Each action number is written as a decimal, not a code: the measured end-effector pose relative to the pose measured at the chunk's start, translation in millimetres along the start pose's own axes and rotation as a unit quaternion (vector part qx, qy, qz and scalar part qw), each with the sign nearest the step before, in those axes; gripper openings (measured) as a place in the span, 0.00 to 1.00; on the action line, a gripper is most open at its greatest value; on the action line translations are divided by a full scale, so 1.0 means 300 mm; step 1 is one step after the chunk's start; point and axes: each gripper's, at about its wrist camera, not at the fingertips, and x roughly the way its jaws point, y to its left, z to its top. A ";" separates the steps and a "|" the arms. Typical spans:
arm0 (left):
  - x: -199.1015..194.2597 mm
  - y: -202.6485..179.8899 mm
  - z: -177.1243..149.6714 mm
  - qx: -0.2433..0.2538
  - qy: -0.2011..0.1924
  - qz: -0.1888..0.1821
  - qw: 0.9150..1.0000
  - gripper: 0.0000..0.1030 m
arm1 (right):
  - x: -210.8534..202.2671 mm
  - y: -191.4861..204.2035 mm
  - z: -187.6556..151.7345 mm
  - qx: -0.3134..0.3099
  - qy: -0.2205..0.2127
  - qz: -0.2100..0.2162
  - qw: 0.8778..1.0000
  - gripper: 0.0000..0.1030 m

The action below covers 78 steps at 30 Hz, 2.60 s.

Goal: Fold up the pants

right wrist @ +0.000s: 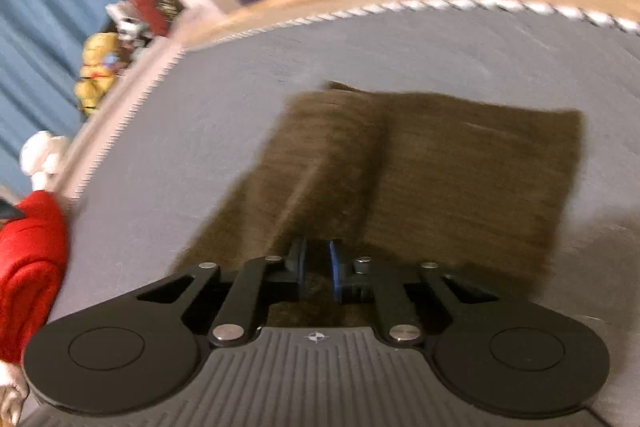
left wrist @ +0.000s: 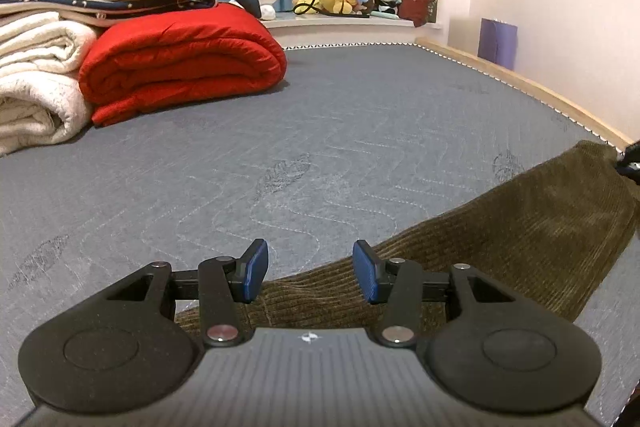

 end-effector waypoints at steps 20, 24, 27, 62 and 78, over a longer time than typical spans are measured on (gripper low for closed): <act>0.011 0.005 0.001 0.007 0.005 0.000 1.000 0.51 | -0.063 -0.132 0.079 0.092 -0.051 0.007 0.994 0.15; 0.017 -0.022 0.006 0.016 0.006 -0.003 1.000 0.52 | -0.009 -0.185 0.035 0.088 -0.010 -0.017 0.996 0.15; 0.015 -0.032 -0.001 0.024 0.006 -0.003 1.000 0.55 | 0.040 -0.163 -0.001 0.073 0.006 -0.032 0.997 0.15; 0.050 -0.027 -0.011 0.032 0.019 0.004 0.999 0.55 | 0.152 0.035 0.003 -0.031 0.023 0.017 0.999 0.17; 0.018 -0.018 -0.001 0.023 0.014 -0.001 1.000 0.60 | -0.213 -0.081 0.157 0.003 -0.077 -0.154 0.985 0.04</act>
